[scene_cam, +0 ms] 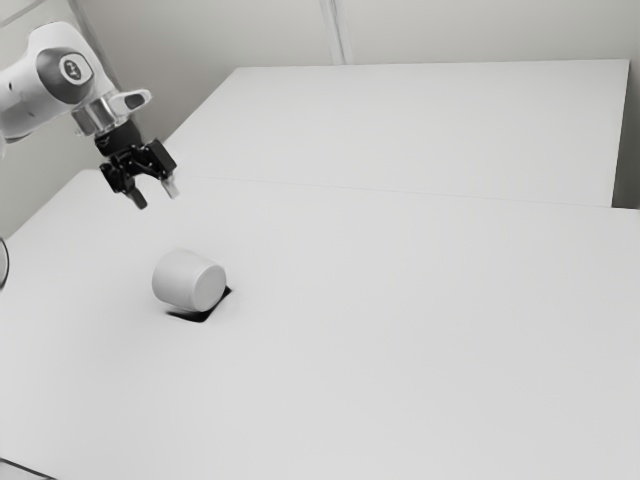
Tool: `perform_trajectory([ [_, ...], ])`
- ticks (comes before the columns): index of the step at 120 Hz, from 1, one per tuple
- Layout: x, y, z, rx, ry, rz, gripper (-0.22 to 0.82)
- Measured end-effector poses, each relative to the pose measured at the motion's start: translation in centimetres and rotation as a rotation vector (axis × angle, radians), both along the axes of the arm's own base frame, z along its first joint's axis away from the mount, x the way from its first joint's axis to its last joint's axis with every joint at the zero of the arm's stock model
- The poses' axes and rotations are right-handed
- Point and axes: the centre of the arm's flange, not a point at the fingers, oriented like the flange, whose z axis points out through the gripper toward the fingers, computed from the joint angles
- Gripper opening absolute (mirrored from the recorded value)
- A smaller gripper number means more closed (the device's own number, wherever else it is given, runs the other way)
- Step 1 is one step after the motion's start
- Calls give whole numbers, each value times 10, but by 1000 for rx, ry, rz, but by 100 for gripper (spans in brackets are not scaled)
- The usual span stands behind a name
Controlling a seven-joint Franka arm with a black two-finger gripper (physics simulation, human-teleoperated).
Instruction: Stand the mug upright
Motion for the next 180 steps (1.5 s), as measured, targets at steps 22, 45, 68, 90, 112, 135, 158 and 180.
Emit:
perform_trajectory([
  [22, -3, 42, -51, -219, 50, -10, 59],
  [45, -2, 78, -98, -358, 74, -41, 59],
  [68, 6, 103, -142, -431, 65, -75, 59],
  [90, 5, 99, -166, -487, 70, -109, 59],
  [112, -6, 80, -185, -562, 104, -124, 59],
  [135, -11, 66, -190, -605, 107, -129, 57],
  [158, -13, 61, -184, -620, 93, -129, 38],
  [180, -11, 56, -174, -611, 83, -140, 5],
])
